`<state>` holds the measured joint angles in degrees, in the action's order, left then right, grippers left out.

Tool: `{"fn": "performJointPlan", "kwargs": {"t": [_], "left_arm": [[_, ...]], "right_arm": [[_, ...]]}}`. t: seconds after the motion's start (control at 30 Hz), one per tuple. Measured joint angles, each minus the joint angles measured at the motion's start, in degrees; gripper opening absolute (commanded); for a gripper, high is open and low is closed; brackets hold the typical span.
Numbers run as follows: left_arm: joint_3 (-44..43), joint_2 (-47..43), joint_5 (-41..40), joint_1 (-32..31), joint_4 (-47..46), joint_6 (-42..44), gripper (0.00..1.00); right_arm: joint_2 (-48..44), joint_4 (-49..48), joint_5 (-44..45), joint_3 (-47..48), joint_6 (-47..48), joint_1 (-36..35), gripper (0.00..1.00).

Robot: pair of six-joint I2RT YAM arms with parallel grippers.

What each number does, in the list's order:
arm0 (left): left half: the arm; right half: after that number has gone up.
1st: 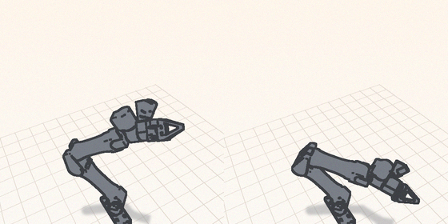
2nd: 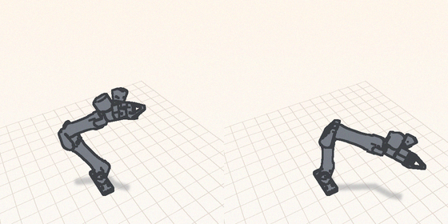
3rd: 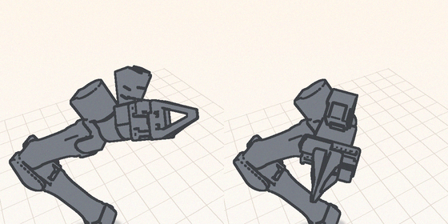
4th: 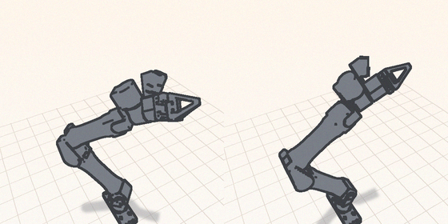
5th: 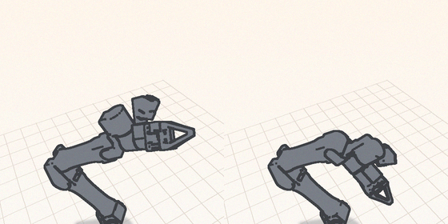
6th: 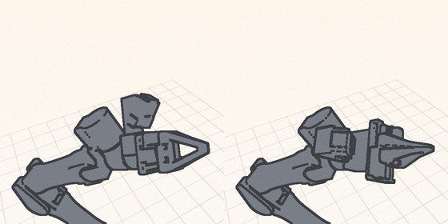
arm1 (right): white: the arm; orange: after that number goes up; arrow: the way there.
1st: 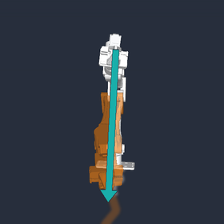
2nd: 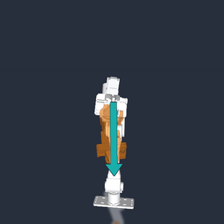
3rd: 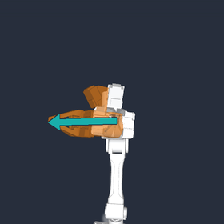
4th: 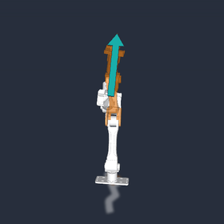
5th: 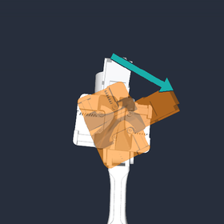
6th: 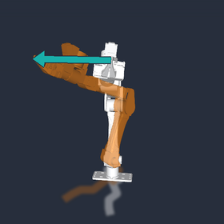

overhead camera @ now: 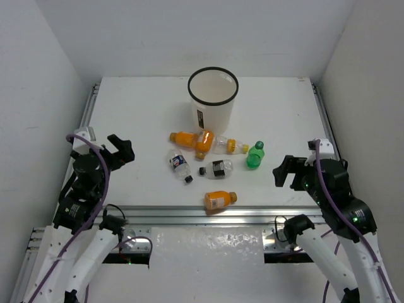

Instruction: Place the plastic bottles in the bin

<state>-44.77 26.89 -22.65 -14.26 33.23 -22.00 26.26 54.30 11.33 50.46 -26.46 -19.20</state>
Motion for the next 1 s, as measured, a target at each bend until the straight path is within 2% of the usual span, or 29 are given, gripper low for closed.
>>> {"fn": "performJointPlan", "kwargs": {"t": [0.13, 0.23, 0.47, 0.67, 0.7, 0.73, 0.83, 0.87, 0.93, 1.0], "left_arm": [[0.0, 0.0, 0.8, 0.0, -0.1, 0.1, 1.0], [0.0, 0.0, 1.5, 0.0, -0.5, 0.3, 1.0], [0.0, 1.0, 2.7, 0.0, -1.0, 0.5, 1.0], [0.2, 2.7, 4.4, 0.0, -1.3, 0.9, 1.0], [0.2, 2.9, 4.7, 0.0, -1.3, 0.9, 1.0], [0.2, 3.0, 5.0, 0.0, -1.3, 1.0, 1.0], [0.2, 3.2, 5.6, 0.0, -1.4, 1.1, 1.0], [0.2, 3.2, 5.8, 0.0, -1.4, 1.2, 1.0], [0.2, 3.3, 6.1, 0.0, -1.7, 1.2, 1.0], [0.2, 3.3, 6.3, 0.0, -1.7, 1.2, 1.0]], "right_arm": [[0.5, -4.5, -2.9, -2.3, 0.7, 0.0, 0.99], [4.7, -7.3, -4.6, -3.5, 0.5, 0.0, 0.99], [26.4, -25.5, -7.4, -9.0, 0.4, 0.0, 0.99], [43.5, -36.6, -1.8, -9.4, 1.0, 0.0, 0.96], [45.5, -37.9, -0.6, -9.4, 1.2, 0.0, 0.93], [47.5, -39.3, 0.6, -9.4, 1.5, 0.0, 0.81], [51.8, -43.3, 2.1, -9.4, 2.8, 0.0, 0.57], [52.7, -44.2, 2.4, -9.4, 3.2, 0.0, 0.44], [53.2, -45.8, 3.0, -9.3, 3.9, 0.0, 0.33], [52.7, -45.7, 3.0, -9.3, 4.4, 0.0, 0.3]]}}
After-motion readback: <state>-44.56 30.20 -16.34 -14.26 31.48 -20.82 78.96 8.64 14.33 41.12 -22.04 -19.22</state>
